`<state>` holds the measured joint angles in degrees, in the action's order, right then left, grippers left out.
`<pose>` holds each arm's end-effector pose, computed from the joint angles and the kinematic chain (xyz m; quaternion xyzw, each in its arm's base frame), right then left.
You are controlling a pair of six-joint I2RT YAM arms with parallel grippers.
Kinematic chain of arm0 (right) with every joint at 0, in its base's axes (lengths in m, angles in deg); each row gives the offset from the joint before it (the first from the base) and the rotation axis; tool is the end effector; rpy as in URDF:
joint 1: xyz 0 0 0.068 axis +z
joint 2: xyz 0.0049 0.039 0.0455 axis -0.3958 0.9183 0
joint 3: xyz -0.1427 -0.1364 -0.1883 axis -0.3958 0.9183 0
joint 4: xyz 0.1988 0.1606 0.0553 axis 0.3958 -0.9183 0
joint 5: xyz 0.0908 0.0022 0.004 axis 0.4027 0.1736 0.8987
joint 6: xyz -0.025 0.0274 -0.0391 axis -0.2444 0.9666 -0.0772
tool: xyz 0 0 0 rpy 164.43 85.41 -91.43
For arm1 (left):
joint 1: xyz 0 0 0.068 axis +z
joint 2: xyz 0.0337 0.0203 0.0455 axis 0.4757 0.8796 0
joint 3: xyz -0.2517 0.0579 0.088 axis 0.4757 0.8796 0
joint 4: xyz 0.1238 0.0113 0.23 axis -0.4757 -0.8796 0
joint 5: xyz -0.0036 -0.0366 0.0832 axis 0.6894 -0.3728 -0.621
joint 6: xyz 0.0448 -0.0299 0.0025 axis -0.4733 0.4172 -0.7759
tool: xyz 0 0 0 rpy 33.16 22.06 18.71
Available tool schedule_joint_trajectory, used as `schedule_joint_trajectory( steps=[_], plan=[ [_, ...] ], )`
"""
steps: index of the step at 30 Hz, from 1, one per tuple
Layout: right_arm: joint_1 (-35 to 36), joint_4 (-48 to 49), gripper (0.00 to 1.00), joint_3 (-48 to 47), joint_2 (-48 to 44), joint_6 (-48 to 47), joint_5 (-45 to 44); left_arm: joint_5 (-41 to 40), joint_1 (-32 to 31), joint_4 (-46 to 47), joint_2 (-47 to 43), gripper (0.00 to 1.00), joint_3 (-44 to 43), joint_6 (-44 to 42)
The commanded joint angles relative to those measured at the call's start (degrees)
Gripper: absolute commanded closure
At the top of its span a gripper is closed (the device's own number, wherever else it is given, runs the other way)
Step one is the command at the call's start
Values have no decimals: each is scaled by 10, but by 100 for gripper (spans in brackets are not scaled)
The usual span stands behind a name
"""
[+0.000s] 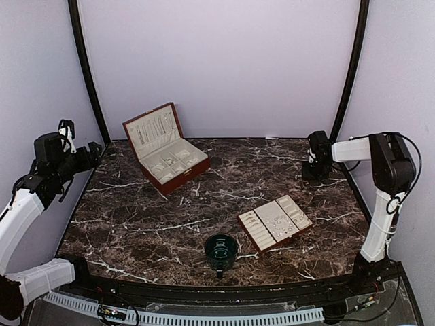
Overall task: Organize the mixed jewelry
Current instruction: Pick up the bracelet from the center of the board.
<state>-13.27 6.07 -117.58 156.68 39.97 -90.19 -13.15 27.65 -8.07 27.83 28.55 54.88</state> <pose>0.3924 0.0630 0.1539 0.0700 0.9575 -0.0257 0.2785 0.1966 0.0006 0.3244 -0.1006 0.7750 -0.0330 0.6231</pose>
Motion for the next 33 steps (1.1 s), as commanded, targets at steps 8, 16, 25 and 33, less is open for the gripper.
schedule_joint_trajectory(
  steps=[8,16,25,33],
  plan=[
    [2,33,83,-18,22,-9,24,19,4,16,-7,1,10,-1],
    [3,31,90,-31,41,-15,26,17,4,15,-17,1,13,-1],
    [2,48,100,-15,40,-9,30,18,4,15,-19,1,13,-2],
    [3,80,100,38,-39,2,73,21,4,16,-19,1,15,-3]
  ],
)
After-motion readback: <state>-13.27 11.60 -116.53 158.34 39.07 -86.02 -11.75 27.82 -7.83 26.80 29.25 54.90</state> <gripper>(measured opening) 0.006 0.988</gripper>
